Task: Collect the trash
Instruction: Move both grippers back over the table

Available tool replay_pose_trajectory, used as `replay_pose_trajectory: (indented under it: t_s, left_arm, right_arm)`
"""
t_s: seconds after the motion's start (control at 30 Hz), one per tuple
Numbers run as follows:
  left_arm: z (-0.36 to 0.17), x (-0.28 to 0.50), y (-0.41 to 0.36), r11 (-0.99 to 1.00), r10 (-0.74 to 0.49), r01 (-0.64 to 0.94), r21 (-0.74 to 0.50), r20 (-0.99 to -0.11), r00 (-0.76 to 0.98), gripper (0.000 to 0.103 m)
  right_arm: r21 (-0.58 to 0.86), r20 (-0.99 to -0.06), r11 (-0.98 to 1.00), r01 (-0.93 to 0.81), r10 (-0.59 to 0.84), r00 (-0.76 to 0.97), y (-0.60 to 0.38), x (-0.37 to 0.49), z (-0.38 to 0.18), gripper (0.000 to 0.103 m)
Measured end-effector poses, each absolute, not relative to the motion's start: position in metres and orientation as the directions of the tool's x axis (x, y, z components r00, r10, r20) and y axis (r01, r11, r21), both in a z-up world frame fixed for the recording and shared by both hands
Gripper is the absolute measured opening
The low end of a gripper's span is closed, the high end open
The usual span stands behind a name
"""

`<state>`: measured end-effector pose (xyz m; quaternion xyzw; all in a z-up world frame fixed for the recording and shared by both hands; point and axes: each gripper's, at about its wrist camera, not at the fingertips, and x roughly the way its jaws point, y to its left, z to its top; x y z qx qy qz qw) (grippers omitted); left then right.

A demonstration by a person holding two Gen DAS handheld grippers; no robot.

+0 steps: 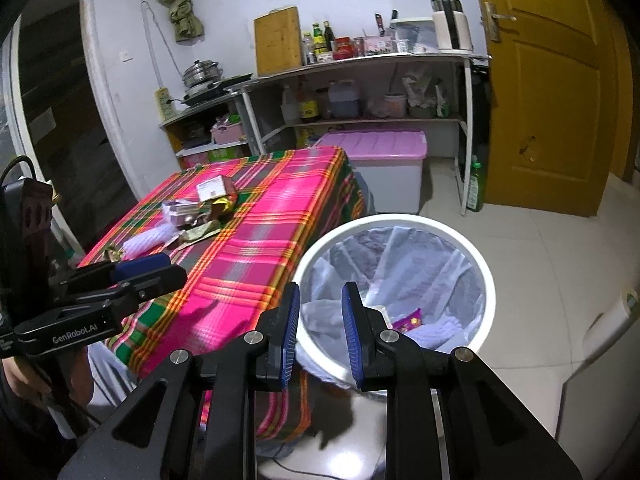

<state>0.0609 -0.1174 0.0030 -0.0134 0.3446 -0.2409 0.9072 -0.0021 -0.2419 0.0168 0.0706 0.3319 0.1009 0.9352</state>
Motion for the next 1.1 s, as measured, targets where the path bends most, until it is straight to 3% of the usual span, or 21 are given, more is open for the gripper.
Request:
replay_pose_trajectory:
  t_s: [0.1,0.2,0.7,0.9,1.1]
  left_arm:
    - [0.005,0.054,-0.109,0.891,-0.435,0.414,-0.187,-0.613,0.659,0.044]
    - [0.007,0.045,-0.099,0.9,-0.421,0.397,-0.183,-0.607,0.674,0.044]
    - [0.002,0.038,-0.043,0.943,-0.33,0.278,-0.182,-0.605,0.725,0.044]
    - [-0.001,0.05,-0.007,0.962,-0.272,0.199,-0.186,-0.61,0.744,0.044]
    - [-0.006,0.06,0.037,0.979,-0.187,0.097,-0.178,-0.609,0.771,0.05]
  right_arm:
    - [0.188,-0.601,0.969,-0.16,0.243,0.762,-0.235,-0.007,0.02,0.025]
    - [0.179,-0.595,0.967,-0.182,0.253,0.762,-0.226,-0.011,0.021,0.037]
    - [0.198,-0.617,0.941,-0.275,0.338,0.711,-0.177,0.011,0.013,0.043]
    - [0.221,-0.623,0.923,-0.315,0.382,0.682,-0.151,0.034,0.009,0.052]
    - [0.228,-0.639,0.914,-0.335,0.4,0.657,-0.128,0.058,0.006,0.052]
